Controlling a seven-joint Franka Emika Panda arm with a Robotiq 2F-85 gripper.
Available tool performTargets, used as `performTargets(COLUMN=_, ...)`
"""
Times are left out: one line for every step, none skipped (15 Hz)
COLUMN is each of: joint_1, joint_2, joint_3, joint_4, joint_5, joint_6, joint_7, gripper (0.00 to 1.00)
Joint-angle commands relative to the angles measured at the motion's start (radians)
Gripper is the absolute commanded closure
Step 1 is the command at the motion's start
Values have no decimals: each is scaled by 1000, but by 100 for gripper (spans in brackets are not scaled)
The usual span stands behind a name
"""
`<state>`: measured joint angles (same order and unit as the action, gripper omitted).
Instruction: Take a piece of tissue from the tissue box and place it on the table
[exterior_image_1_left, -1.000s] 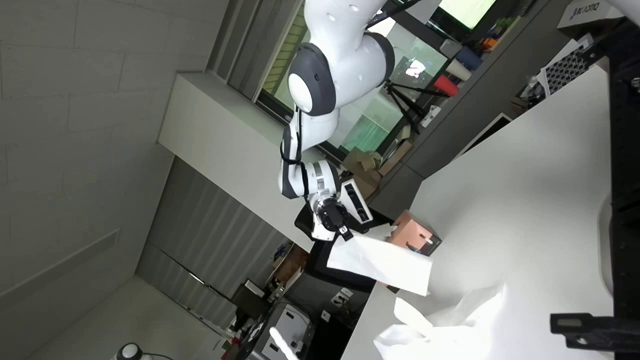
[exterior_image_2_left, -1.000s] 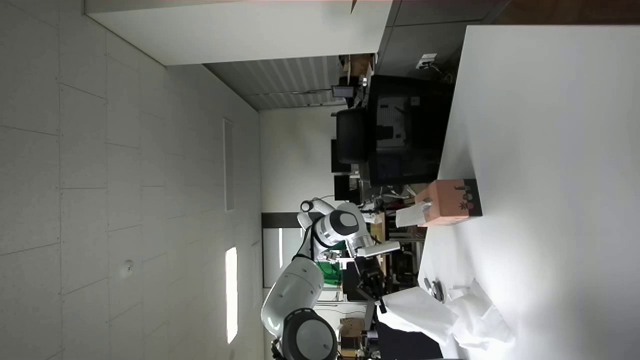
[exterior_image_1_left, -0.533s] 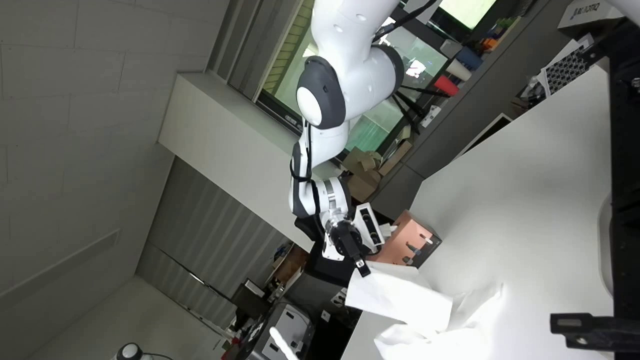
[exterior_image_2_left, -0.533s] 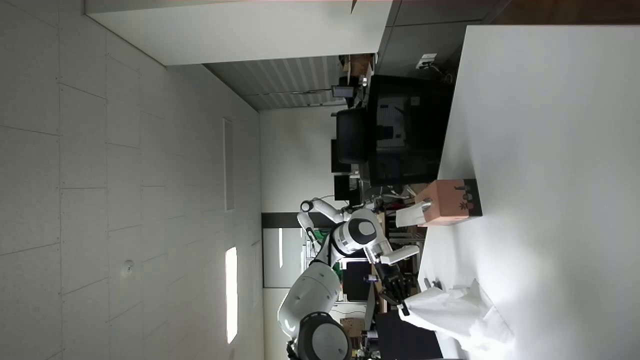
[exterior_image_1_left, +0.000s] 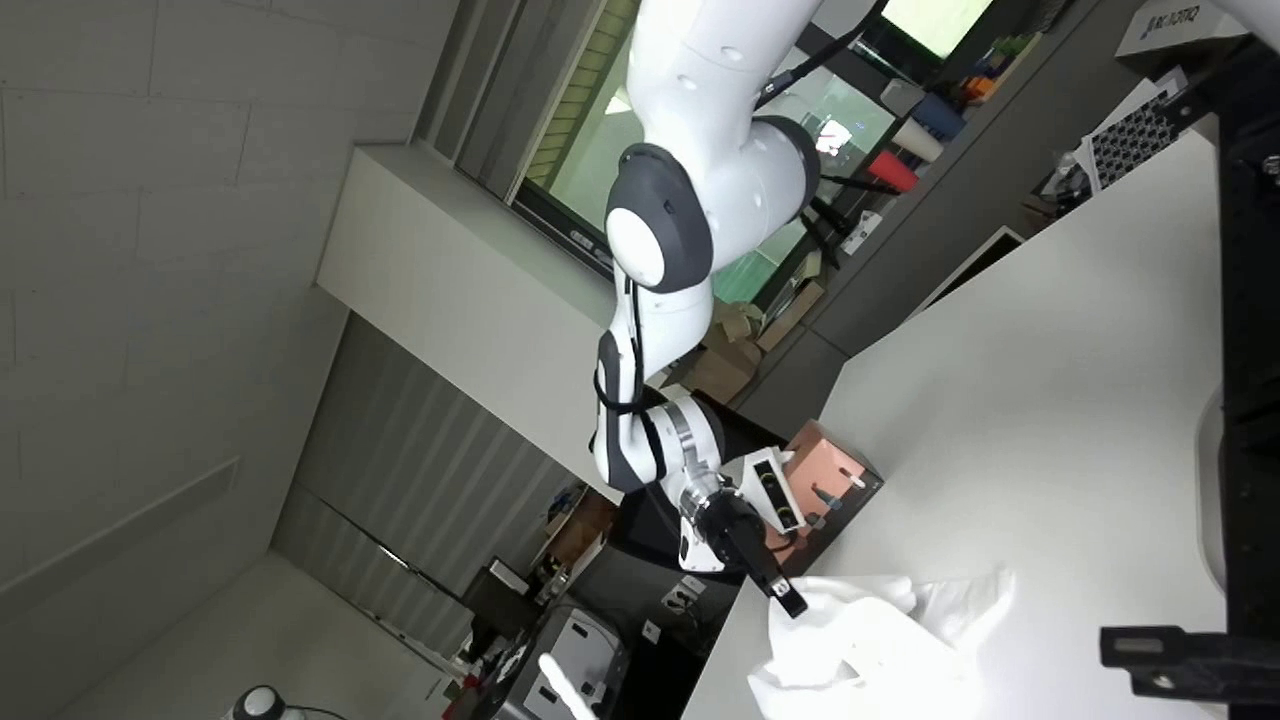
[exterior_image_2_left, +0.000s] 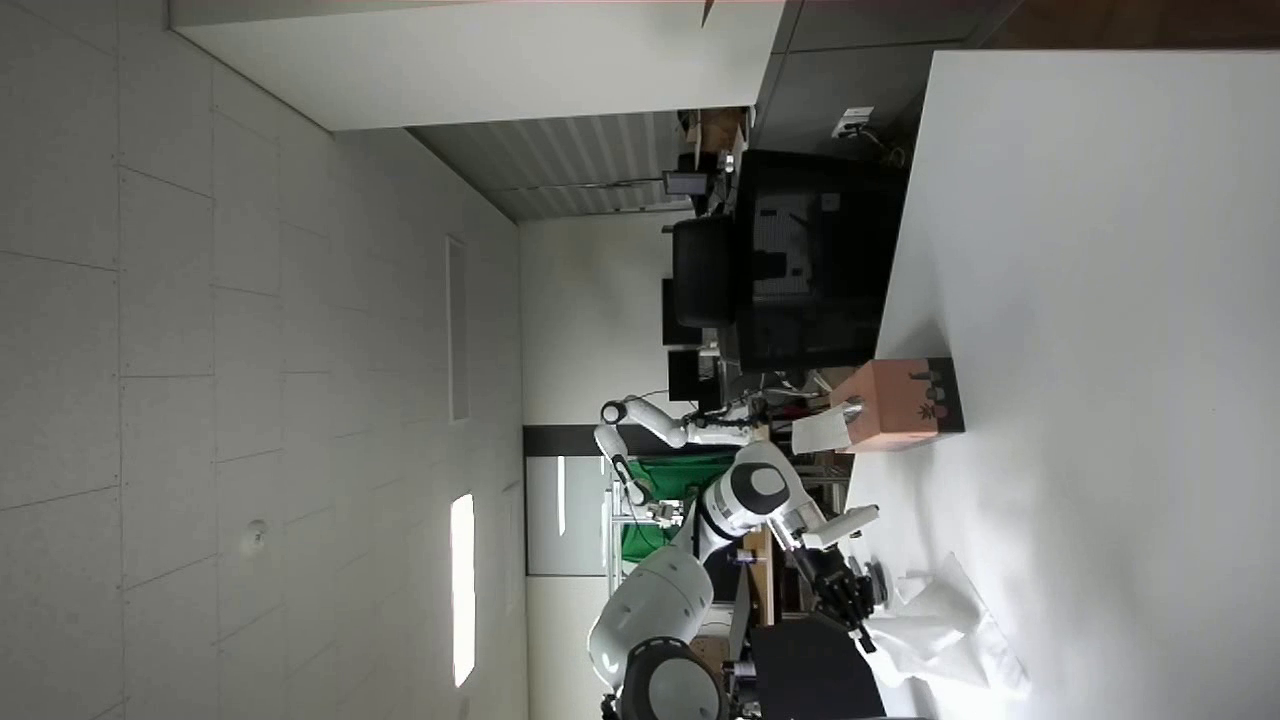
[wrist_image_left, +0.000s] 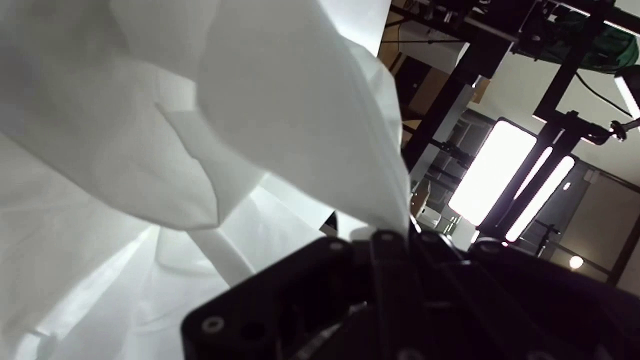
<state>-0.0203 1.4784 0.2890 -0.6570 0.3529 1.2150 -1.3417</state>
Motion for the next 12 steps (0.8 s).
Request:
performTargets(joint_1=34, joint_2=3, joint_3=-53, joint_4=-14, joint_5=-28, joint_6=48, joint_7=8, gripper=100)
performTargets(joint_1=43, joint_2=5, joint_3=-63, joint_4=-19, joint_5=-38, joint_6=64, joint_7=9, gripper=100)
performTargets(joint_1=50, joint_2=6, joint_3=-71, joint_4=-20, joint_5=-52, joint_6=75, joint_7=10, gripper=100)
performTargets(joint_1=55, joint_2=7, joint_3=-77, joint_4=-23, joint_5=-62, joint_6=86, joint_7=10, gripper=100)
performTargets(joint_1=60, joint_2=7, joint_3=-82, joint_4=-24, joint_5=-76, joint_6=98, joint_7=7, gripper=100)
performTargets(joint_1=65, joint_2=7, joint_3=-85, joint_4=-24, joint_5=-86, joint_6=109, joint_7=9, gripper=100)
performTargets(joint_1=68, joint_2=7, joint_3=-88, joint_4=-25, joint_5=-92, joint_6=123, joint_7=12, gripper=74)
performTargets(joint_1=70, joint_2=7, joint_3=-90, joint_4=-25, joint_5=-99, joint_6=134, joint_7=11, gripper=73)
performTargets(joint_1=72, joint_2=7, joint_3=-90, joint_4=-26, joint_5=-104, joint_6=148, joint_7=8, gripper=68)
performTargets(joint_1=72, joint_2=7, joint_3=-89, joint_4=-28, joint_5=-104, joint_6=165, joint_7=4, gripper=60)
performTargets(joint_1=69, joint_2=7, joint_3=-71, joint_4=27, joint_5=-103, joint_6=129, joint_7=7, gripper=54)
performTargets(joint_1=64, joint_2=7, joint_3=-59, joint_4=43, joint_5=-93, joint_6=116, joint_7=9, gripper=46)
